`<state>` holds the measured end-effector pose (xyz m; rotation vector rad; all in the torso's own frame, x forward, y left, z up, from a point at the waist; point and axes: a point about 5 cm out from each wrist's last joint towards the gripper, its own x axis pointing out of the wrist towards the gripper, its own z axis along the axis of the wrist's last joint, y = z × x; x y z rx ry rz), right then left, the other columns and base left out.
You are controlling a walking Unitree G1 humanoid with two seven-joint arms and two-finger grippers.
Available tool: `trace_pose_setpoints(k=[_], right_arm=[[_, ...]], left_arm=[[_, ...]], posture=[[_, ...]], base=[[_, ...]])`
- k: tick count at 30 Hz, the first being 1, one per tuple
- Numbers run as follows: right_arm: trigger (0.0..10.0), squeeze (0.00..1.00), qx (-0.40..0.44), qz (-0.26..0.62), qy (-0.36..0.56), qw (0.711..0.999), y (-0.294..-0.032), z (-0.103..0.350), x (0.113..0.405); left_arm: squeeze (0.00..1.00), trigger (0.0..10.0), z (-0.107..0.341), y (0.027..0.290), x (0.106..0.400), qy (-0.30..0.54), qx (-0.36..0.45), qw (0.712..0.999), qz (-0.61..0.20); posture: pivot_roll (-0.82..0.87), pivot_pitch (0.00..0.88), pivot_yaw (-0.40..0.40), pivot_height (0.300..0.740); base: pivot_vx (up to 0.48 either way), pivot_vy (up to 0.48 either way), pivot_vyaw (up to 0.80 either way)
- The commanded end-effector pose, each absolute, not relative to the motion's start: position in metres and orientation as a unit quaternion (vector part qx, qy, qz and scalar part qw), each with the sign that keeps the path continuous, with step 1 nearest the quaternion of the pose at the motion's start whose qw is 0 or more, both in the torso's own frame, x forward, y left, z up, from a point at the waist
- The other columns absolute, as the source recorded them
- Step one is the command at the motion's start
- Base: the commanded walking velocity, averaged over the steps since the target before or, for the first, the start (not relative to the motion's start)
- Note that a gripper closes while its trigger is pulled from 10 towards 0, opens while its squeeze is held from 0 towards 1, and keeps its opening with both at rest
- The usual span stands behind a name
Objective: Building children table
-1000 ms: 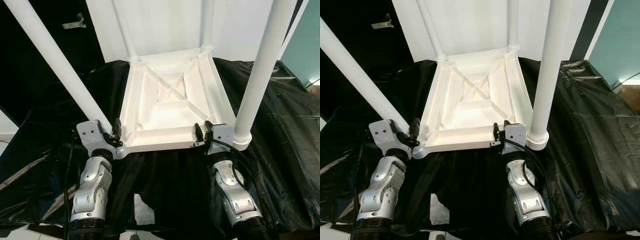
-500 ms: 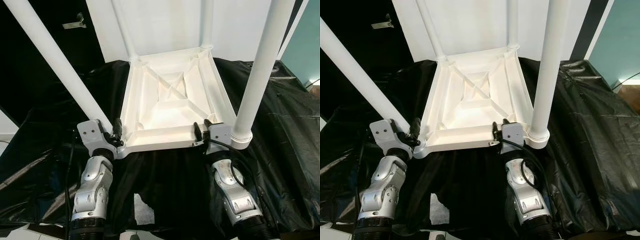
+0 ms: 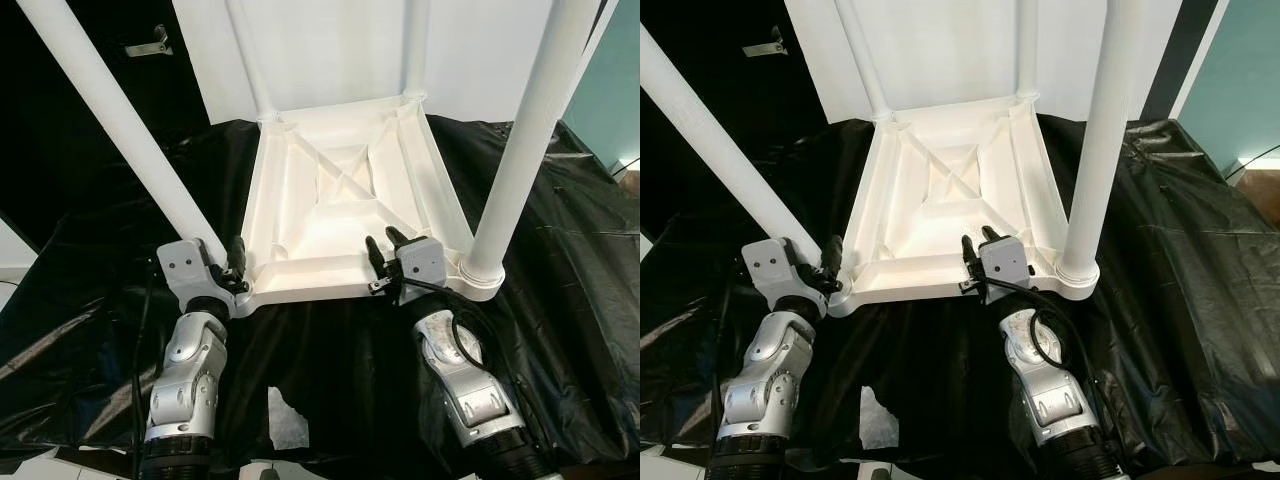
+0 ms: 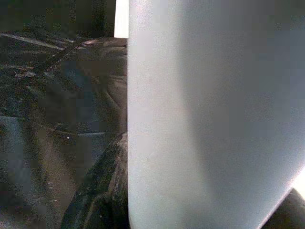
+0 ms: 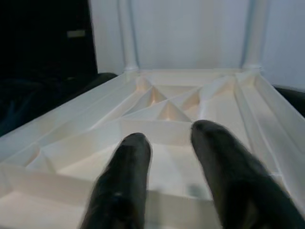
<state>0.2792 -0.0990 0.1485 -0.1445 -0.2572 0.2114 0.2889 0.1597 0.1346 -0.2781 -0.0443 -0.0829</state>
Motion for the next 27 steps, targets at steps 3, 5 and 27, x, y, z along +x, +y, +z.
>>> trace_pose_setpoints(k=[3, 5, 27], right_arm=[[10.0, 1.00, 0.004, 0.069, -0.107, 0.992, -0.117, 0.154, 0.272], [10.0, 1.00, 0.019, 0.061, -0.101, 0.993, -0.122, 0.154, 0.269], [10.0, 0.82, 0.225, 0.225, 0.020, 0.948, -0.108, 0.146, 0.246]], left_arm=[[0.00, 10.0, 0.123, 0.153, 0.287, 0.007, -0.184, 0.982, -0.051], [0.00, 10.0, 0.122, 0.153, 0.287, 0.007, -0.183, 0.982, -0.051], [0.00, 10.0, 0.121, 0.147, 0.289, 0.011, -0.187, 0.981, -0.060]], posture=[[0.00, 0.021, 0.019, 0.740], [0.00, 0.022, 0.019, 0.740], [-0.02, 0.028, 0.021, 0.740]], base=[[0.000, 0.000, 0.00], [0.000, 0.000, 0.00], [0.000, 0.000, 0.00]])
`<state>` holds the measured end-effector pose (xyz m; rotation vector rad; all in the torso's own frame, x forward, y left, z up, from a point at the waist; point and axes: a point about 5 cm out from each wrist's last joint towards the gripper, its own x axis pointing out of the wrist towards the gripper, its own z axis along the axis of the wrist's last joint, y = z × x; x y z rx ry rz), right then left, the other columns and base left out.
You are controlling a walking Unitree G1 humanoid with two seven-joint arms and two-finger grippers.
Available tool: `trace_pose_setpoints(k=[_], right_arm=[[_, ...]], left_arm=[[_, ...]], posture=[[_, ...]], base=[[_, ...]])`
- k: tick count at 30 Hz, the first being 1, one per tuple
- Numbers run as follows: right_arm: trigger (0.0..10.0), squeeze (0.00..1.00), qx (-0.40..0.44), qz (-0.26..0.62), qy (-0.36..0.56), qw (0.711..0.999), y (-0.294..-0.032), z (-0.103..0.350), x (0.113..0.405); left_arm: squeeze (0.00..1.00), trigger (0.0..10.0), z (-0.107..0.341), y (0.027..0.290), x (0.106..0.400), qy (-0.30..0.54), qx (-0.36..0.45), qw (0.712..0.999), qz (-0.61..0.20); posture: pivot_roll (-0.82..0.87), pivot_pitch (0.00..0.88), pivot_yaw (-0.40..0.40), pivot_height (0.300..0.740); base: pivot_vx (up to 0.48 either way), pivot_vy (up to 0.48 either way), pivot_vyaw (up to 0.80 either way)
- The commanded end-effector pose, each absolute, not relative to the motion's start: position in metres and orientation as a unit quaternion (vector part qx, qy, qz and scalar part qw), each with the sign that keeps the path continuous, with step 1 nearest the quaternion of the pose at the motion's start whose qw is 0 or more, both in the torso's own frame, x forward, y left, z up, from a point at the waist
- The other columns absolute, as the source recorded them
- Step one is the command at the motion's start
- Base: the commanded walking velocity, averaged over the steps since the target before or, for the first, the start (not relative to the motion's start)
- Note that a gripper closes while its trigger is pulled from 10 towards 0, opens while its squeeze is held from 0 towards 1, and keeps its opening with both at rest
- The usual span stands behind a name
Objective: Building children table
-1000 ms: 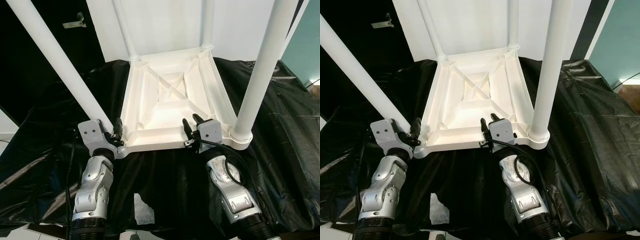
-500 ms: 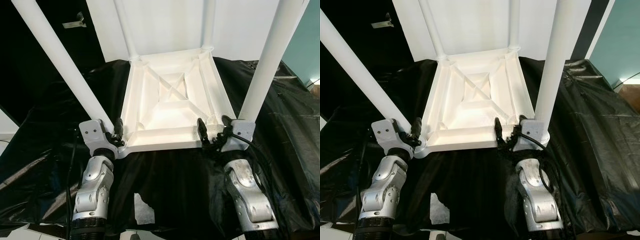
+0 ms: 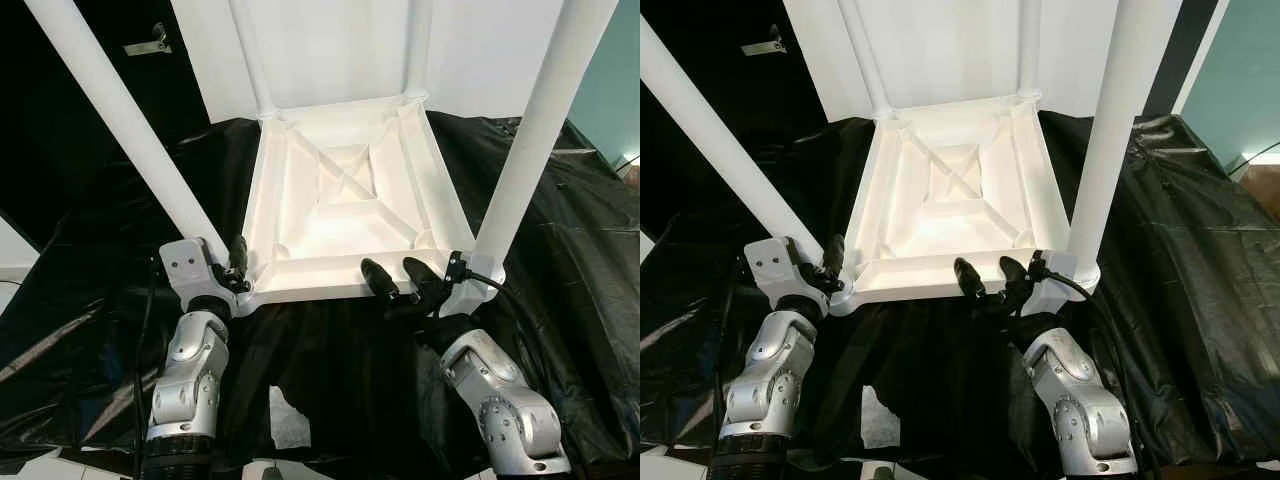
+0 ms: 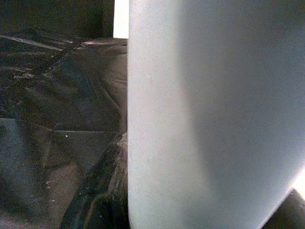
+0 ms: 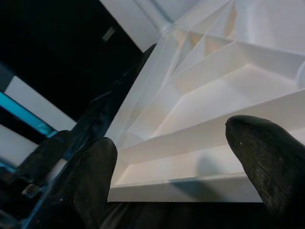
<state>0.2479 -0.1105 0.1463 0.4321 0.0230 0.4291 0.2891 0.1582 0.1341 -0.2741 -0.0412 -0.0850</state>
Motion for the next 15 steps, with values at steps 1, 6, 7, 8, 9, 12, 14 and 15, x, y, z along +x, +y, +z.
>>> trace_pose_setpoints(k=[1, 6, 7, 8, 9, 12, 14, 15], right_arm=[[10.0, 0.82, 0.230, 0.229, 0.023, 0.945, -0.107, 0.146, 0.246], [10.0, 0.82, 0.253, 0.232, 0.029, 0.939, -0.106, 0.146, 0.247], [10.0, 0.82, 0.274, 0.228, 0.032, 0.934, -0.108, 0.146, 0.249], [10.0, 0.82, 0.289, 0.225, 0.034, 0.930, -0.109, 0.146, 0.250], [10.0, 0.36, 0.318, 0.224, 0.043, 0.920, -0.109, 0.143, 0.251], [10.0, 0.00, 0.357, 0.225, 0.074, 0.904, -0.108, 0.126, 0.252], [10.0, 0.00, 0.352, 0.223, 0.094, 0.904, -0.108, 0.115, 0.252], [10.0, 0.00, 0.352, 0.223, 0.094, 0.904, -0.108, 0.115, 0.252]], left_arm=[[0.00, 10.0, 0.122, 0.147, 0.289, 0.011, -0.187, 0.980, -0.060], [0.00, 10.0, 0.122, 0.146, 0.289, 0.011, -0.186, 0.980, -0.064], [0.00, 10.0, 0.123, 0.146, 0.290, 0.011, -0.187, 0.980, -0.063], [0.00, 10.0, 0.124, 0.146, 0.290, 0.010, -0.187, 0.980, -0.062], [0.00, 10.0, 0.124, 0.147, 0.291, 0.010, -0.192, 0.980, -0.058], [0.00, 10.0, 0.125, 0.147, 0.293, 0.009, -0.198, 0.979, -0.054], [0.00, 10.0, 0.126, 0.147, 0.294, 0.008, -0.197, 0.979, -0.055], [0.00, 10.0, 0.126, 0.147, 0.294, 0.008, -0.197, 0.979, -0.055]], posture=[[-0.02, 0.029, 0.025, 0.740], [-0.02, 0.029, 0.025, 0.740], [-0.02, 0.031, 0.028, 0.740], [-0.02, 0.031, 0.028, 0.740], [-0.01, 0.031, 0.029, 0.740], [-0.01, 0.027, 0.031, 0.740], [-0.01, 0.025, 0.029, 0.740], [-0.01, 0.025, 0.029, 0.740]], base=[[0.000, 0.000, 0.00], [0.000, 0.000, 0.00], [0.000, 0.000, 0.00], [0.000, 0.000, 0.00], [0.000, 0.000, 0.00], [0.000, 0.000, 0.00], [0.000, 0.000, 0.00], [0.000, 0.000, 0.00]])
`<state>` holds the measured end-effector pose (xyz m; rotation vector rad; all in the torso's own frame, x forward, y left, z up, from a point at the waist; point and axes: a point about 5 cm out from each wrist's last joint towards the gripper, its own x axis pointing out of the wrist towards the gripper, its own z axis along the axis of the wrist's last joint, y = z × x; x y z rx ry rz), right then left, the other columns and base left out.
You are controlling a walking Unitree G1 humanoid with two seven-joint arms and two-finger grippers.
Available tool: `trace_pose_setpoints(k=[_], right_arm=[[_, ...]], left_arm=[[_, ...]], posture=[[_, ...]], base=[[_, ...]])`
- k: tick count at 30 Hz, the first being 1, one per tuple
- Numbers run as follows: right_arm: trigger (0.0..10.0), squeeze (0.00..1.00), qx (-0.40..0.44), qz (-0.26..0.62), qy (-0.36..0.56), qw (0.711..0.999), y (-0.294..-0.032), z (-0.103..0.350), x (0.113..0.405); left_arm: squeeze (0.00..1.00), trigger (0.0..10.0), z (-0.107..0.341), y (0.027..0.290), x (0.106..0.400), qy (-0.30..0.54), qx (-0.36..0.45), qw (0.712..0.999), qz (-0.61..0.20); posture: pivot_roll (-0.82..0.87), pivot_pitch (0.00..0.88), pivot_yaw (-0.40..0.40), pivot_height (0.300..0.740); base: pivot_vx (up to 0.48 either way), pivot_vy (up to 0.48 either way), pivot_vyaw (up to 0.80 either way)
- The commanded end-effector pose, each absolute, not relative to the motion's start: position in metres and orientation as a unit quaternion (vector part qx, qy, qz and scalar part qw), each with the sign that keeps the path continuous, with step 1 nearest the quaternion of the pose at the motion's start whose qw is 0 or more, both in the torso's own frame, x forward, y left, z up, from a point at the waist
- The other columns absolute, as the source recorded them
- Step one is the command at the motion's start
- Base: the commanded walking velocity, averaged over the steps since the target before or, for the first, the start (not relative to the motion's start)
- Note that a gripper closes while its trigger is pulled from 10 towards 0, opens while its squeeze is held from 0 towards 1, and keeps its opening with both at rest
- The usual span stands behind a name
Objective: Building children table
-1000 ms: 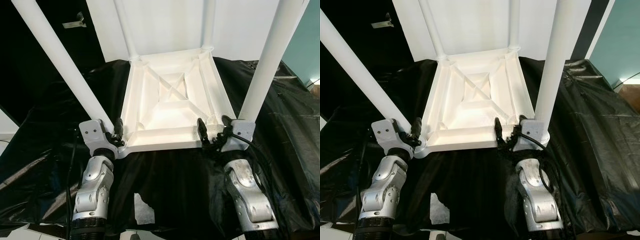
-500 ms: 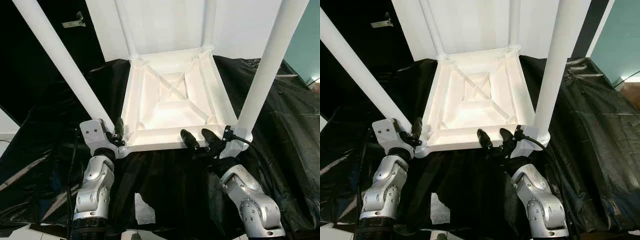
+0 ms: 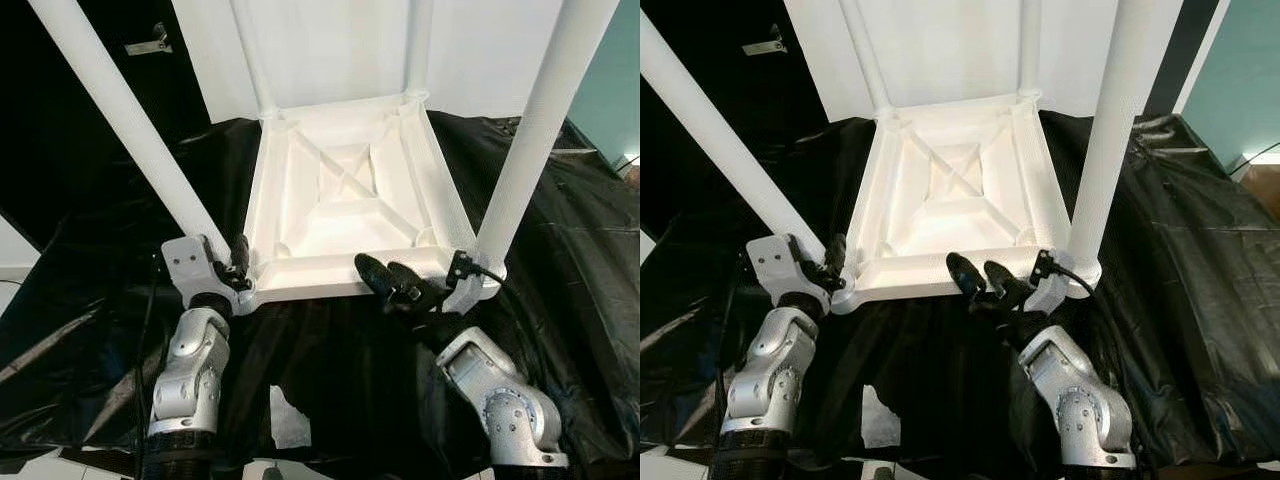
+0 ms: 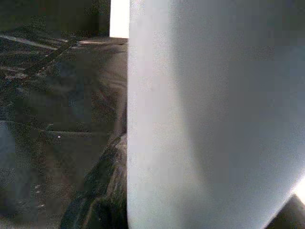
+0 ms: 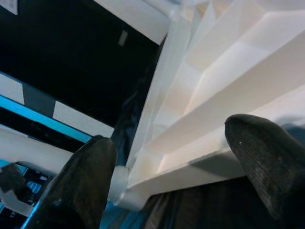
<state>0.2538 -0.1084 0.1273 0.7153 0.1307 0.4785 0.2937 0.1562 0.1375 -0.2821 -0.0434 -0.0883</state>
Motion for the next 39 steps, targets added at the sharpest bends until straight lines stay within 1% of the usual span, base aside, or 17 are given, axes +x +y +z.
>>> trace_pose_setpoints(k=[1, 5, 10, 15, 16, 17, 21, 23, 24, 26, 29, 31, 32, 34, 39], right_arm=[[10.0, 0.00, 0.362, 0.226, 0.096, 0.899, -0.107, 0.114, 0.252], [10.0, 0.00, 0.384, 0.238, 0.094, 0.887, -0.107, 0.120, 0.255], [10.0, 0.00, 0.419, 0.225, 0.099, 0.874, -0.108, 0.118, 0.258], [10.0, 0.00, 0.393, 0.234, 0.085, 0.885, -0.105, 0.129, 0.262], [10.0, 0.00, 0.338, 0.258, 0.075, 0.902, -0.100, 0.139, 0.262], [10.0, 0.00, 0.320, 0.271, 0.070, 0.905, -0.097, 0.143, 0.261], [10.0, 0.00, 0.310, 0.282, 0.067, 0.905, -0.095, 0.145, 0.259], [10.0, 0.00, 0.373, 0.254, 0.075, 0.889, -0.102, 0.141, 0.261], [10.0, 0.00, 0.373, 0.254, 0.075, 0.889, -0.102, 0.141, 0.261], [10.0, 0.00, 0.414, 0.239, 0.080, 0.875, -0.105, 0.138, 0.261], [10.0, 0.00, 0.442, 0.236, 0.079, 0.862, -0.104, 0.139, 0.262], [10.0, 0.00, 0.449, 0.235, 0.078, 0.859, -0.104, 0.139, 0.262], [10.0, 0.00, 0.492, 0.223, 0.065, 0.839, -0.107, 0.142, 0.265], [10.0, 0.00, 0.519, 0.216, 0.055, 0.825, -0.109, 0.145, 0.266], [10.0, 0.00, 0.524, 0.217, 0.051, 0.822, -0.109, 0.147, 0.266]], left_arm=[[0.00, 10.0, 0.126, 0.146, 0.294, 0.008, -0.197, 0.979, -0.056], [0.00, 10.0, 0.127, 0.147, 0.295, 0.005, -0.200, 0.978, -0.053], [0.00, 10.0, 0.126, 0.147, 0.295, 0.005, -0.203, 0.978, -0.046], [0.00, 10.0, 0.127, 0.149, 0.296, 0.005, -0.206, 0.978, -0.038], [0.00, 10.0, 0.127, 0.149, 0.296, 0.005, -0.205, 0.978, -0.037], [0.00, 10.0, 0.127, 0.149, 0.296, 0.005, -0.205, 0.978, -0.037], [0.00, 10.0, 0.127, 0.149, 0.296, 0.004, -0.204, 0.978, -0.036], [0.00, 10.0, 0.126, 0.149, 0.297, 0.005, -0.204, 0.978, -0.036], [0.00, 10.0, 0.126, 0.149, 0.297, 0.005, -0.204, 0.978, -0.036], [0.00, 10.0, 0.126, 0.149, 0.297, 0.005, -0.205, 0.978, -0.035], [0.00, 10.0, 0.126, 0.149, 0.297, 0.005, -0.205, 0.978, -0.035], [0.00, 10.0, 0.126, 0.149, 0.297, 0.006, -0.205, 0.978, -0.035], [0.00, 10.0, 0.126, 0.149, 0.297, 0.005, -0.205, 0.978, -0.036], [0.00, 10.0, 0.127, 0.149, 0.297, 0.005, -0.205, 0.978, -0.036], [0.00, 10.0, 0.127, 0.149, 0.297, 0.005, -0.205, 0.978, -0.036]], posture=[[-0.01, 0.023, 0.028, 0.740], [-0.01, 0.023, 0.024, 0.740], [0.00, 0.027, 0.018, 0.740], [-0.01, 0.027, 0.018, 0.740], [-0.01, 0.027, 0.018, 0.740], [-0.01, 0.027, 0.018, 0.740], [-0.01, 0.027, 0.018, 0.740], [0.00, 0.026, 0.017, 0.740], [0.00, 0.026, 0.017, 0.740], [0.00, 0.027, 0.017, 0.740], [-0.01, 0.029, 0.019, 0.740], [-0.01, 0.029, 0.019, 0.740], [0.00, 0.030, 0.021, 0.740], [0.00, 0.031, 0.022, 0.740], [0.00, 0.031, 0.022, 0.740]], base=[[0.000, 0.000, 0.00], [0.000, 0.000, 0.00], [0.000, 0.000, 0.00], [0.000, 0.000, 0.00], [0.000, 0.000, 0.00], [0.000, 0.000, 0.00], [0.000, 0.000, 0.00], [0.000, 0.000, 0.00], [0.000, 0.000, 0.00], [0.000, 0.000, 0.00], [0.000, 0.000, 0.00], [0.000, 0.000, 0.00], [0.000, 0.000, 0.00], [0.000, 0.000, 0.00], [0.000, 0.000, 0.00]])
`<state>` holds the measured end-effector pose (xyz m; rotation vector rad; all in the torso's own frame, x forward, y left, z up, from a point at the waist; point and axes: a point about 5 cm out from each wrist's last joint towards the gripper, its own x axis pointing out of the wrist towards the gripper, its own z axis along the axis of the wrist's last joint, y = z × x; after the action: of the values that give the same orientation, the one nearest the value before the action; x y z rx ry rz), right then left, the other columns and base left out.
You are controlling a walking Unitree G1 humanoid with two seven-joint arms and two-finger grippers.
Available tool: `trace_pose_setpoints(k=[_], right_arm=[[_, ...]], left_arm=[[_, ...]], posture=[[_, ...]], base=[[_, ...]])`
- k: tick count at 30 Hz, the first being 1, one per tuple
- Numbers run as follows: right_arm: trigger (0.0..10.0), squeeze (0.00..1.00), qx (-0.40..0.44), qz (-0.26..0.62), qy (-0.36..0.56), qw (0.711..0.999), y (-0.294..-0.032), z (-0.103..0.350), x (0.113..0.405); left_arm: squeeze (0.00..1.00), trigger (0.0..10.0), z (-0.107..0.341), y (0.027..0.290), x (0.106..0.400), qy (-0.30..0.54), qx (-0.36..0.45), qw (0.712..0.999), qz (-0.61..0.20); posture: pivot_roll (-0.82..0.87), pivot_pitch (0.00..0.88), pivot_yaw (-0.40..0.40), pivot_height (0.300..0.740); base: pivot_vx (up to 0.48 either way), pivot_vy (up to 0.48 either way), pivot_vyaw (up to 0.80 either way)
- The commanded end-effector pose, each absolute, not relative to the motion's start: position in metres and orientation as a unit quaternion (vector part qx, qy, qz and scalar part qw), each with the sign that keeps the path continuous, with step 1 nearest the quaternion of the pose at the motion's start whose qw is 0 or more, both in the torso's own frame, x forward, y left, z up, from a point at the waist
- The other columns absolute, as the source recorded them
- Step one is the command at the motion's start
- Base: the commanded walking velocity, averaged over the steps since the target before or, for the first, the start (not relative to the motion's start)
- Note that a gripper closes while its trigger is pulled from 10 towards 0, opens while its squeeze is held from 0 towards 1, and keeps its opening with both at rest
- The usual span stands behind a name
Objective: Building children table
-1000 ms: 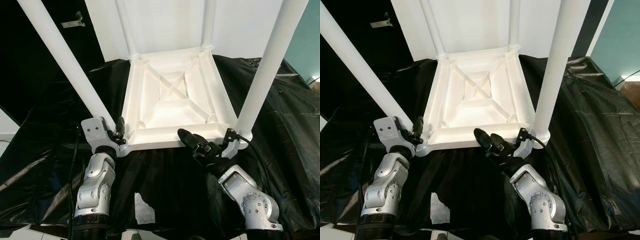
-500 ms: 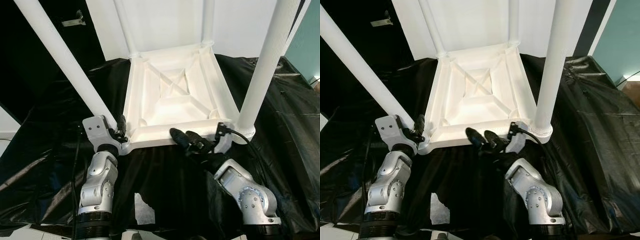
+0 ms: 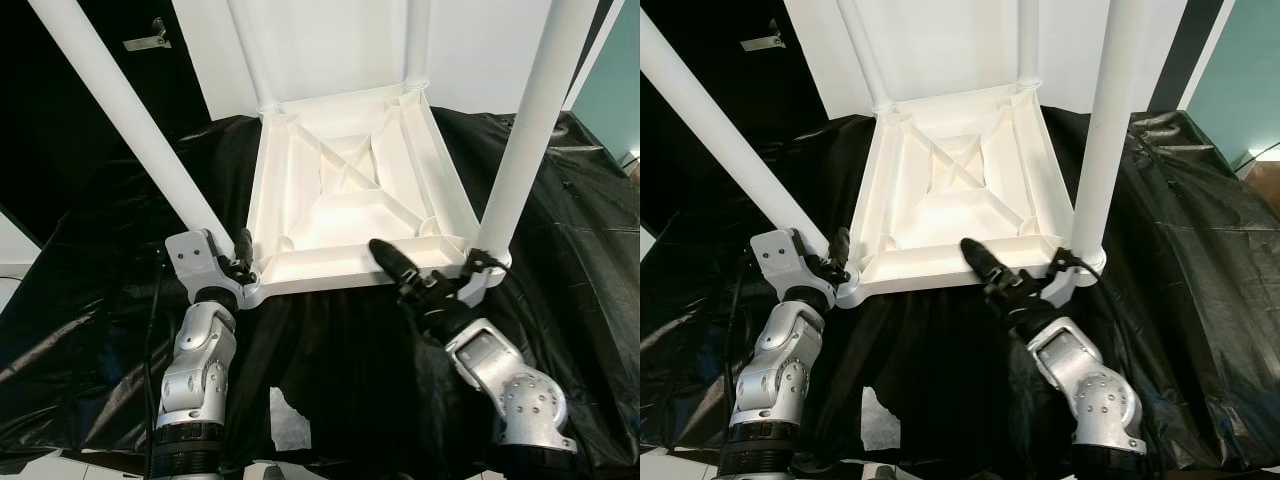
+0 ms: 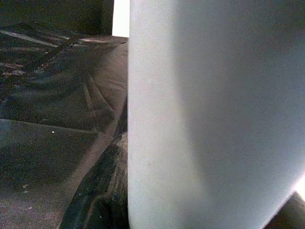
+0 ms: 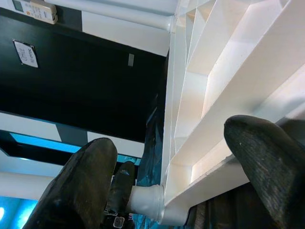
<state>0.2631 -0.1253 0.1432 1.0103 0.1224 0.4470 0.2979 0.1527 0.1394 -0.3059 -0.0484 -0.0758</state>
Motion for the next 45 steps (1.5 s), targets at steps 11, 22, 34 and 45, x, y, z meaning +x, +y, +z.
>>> trace_pose_setpoints(k=[11, 22, 34, 45], right_arm=[[10.0, 0.00, 0.538, 0.169, 0.090, 0.821, -0.119, 0.126, 0.268], [10.0, 0.00, 0.542, 0.147, 0.100, 0.821, -0.123, 0.123, 0.268], [10.0, 0.00, 0.532, 0.171, 0.080, 0.825, -0.118, 0.146, 0.271], [10.0, 0.00, 0.562, 0.155, 0.083, 0.808, -0.119, 0.151, 0.268]], left_arm=[[0.00, 10.0, 0.127, 0.150, 0.298, 0.006, -0.215, 0.976, -0.030], [0.00, 10.0, 0.129, 0.155, 0.300, 0.005, -0.224, 0.974, -0.018], [0.00, 10.0, 0.128, 0.157, 0.303, 0.009, -0.220, 0.975, -0.008], [0.00, 10.0, 0.127, 0.160, 0.306, 0.012, -0.216, 0.976, 0.005]], posture=[[0.00, 0.028, 0.018, 0.740], [0.00, 0.028, 0.020, 0.740], [-0.01, 0.028, 0.020, 0.740], [-0.01, 0.031, 0.024, 0.740]], base=[[0.000, 0.000, 0.00], [0.000, 0.000, 0.00], [0.000, 0.000, 0.00], [0.000, 0.000, 0.00]])
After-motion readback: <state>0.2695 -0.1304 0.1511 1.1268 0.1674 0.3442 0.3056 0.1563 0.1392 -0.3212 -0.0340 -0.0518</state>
